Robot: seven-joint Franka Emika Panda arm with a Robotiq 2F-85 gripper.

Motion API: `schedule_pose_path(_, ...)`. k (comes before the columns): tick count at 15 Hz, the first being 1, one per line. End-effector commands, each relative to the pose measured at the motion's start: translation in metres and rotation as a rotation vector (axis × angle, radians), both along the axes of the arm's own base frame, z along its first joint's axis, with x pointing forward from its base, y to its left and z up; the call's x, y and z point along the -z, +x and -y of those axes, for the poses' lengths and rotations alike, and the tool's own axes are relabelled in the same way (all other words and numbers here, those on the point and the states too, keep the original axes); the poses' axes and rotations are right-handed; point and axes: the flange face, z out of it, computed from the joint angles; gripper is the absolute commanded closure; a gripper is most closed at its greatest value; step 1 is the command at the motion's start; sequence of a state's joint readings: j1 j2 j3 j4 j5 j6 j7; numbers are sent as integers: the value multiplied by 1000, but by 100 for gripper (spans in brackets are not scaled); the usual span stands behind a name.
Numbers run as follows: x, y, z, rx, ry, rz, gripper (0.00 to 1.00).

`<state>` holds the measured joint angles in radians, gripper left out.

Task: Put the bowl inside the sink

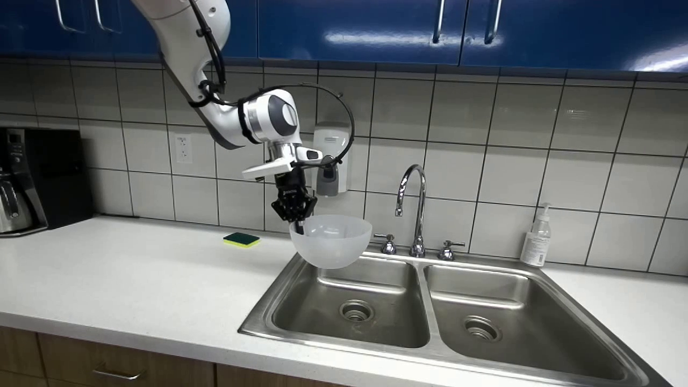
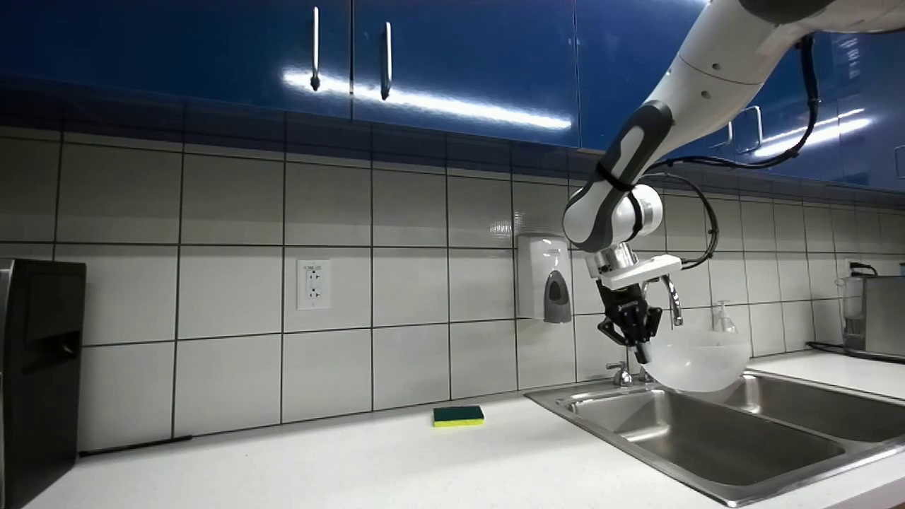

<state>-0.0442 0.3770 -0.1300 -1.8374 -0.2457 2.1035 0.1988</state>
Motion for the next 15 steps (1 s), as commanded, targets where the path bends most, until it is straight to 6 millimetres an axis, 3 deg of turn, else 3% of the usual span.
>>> schedule_pose_path(1,0,18,29,-8,40,-9,99)
schedule_pose_path(11,56,50,114,-59,71,-42,99)
schedule_pose_path(15,84,55,124,-81,85,-54,99)
